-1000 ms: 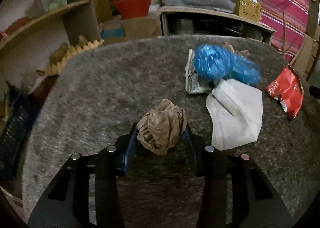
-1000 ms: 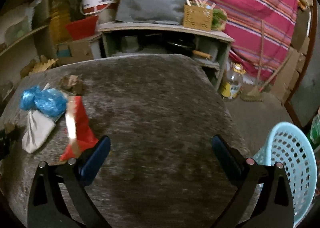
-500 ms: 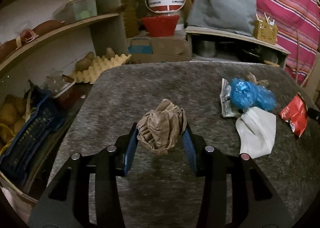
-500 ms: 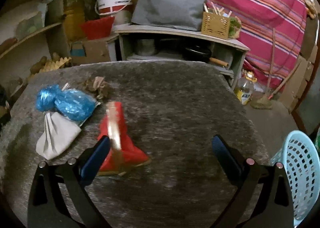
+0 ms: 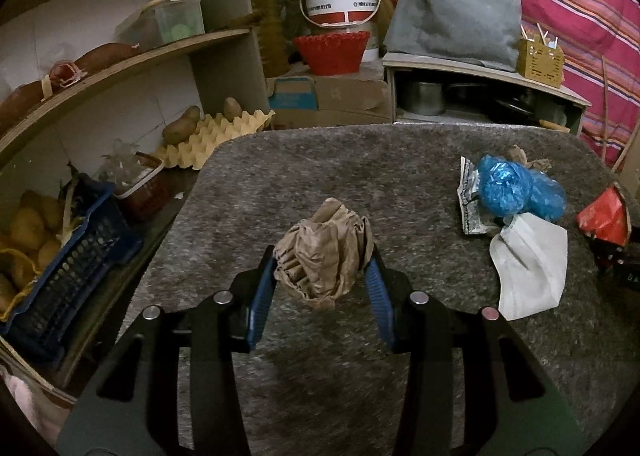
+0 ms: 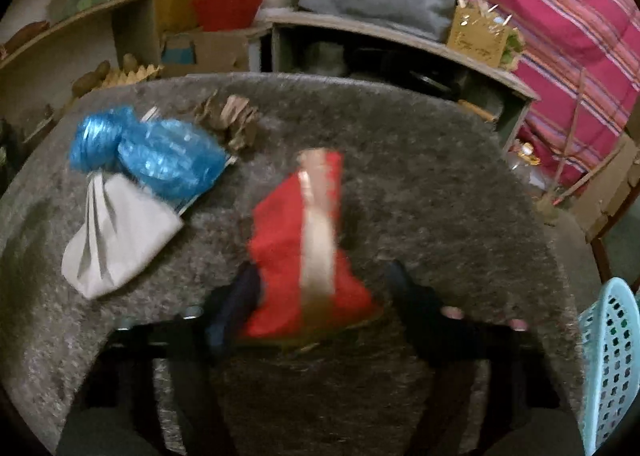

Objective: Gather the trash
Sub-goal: 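Grasp the brown paper with the left tool while the right tool grasps the red packet, then carry the brown paper and red packet over the basket with both tools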

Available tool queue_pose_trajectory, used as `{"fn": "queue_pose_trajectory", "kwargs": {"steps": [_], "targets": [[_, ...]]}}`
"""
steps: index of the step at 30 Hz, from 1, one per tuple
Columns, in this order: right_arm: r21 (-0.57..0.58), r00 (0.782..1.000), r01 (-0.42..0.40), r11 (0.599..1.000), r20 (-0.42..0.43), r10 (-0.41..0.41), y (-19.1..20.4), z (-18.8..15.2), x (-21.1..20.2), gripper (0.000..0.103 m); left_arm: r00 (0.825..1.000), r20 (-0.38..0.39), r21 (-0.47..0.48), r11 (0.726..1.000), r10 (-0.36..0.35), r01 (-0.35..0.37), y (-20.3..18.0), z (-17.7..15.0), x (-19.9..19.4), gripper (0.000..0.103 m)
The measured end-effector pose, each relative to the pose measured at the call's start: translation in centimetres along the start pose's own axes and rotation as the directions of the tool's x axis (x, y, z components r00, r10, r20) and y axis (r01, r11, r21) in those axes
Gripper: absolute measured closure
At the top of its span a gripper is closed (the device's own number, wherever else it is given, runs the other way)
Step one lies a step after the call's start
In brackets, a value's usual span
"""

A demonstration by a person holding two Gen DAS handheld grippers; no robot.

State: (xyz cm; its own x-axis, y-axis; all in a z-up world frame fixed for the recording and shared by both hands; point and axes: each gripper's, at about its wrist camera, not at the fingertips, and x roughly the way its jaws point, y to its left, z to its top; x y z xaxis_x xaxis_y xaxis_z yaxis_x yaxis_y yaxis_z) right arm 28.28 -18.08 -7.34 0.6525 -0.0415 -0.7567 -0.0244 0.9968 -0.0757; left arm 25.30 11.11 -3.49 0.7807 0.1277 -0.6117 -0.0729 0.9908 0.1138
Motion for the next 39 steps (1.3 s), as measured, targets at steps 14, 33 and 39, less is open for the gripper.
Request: {"fn": "queue_pose_trajectory", "kwargs": {"steps": [14, 33, 39], "targets": [[0.1, 0.995, -0.04, 0.994, 0.096, 0.03, -5.9, -0.7, -4.8, 0.06, 0.999, 0.033, 0.029, 1.0, -0.014, 0.013, -3.5, 0.7, -1.8, 0.061], [0.241, 0.987, -0.002, 0.971, 0.155, -0.036, -16.9, -3.5, -10.5, 0.06, 0.979, 0.081, 0.124, 0.977, -0.185, 0.174, -16.0, 1.7, -6.8, 0.061], [0.315, 0.985, 0.035, 0.948, 0.147, -0.085, -22.5, -5.8, -12.3, 0.06, 0.96, 0.09, 0.191, 0.951, -0.265, 0.245, -21.8, 2.1, -9.3, 0.061]]}}
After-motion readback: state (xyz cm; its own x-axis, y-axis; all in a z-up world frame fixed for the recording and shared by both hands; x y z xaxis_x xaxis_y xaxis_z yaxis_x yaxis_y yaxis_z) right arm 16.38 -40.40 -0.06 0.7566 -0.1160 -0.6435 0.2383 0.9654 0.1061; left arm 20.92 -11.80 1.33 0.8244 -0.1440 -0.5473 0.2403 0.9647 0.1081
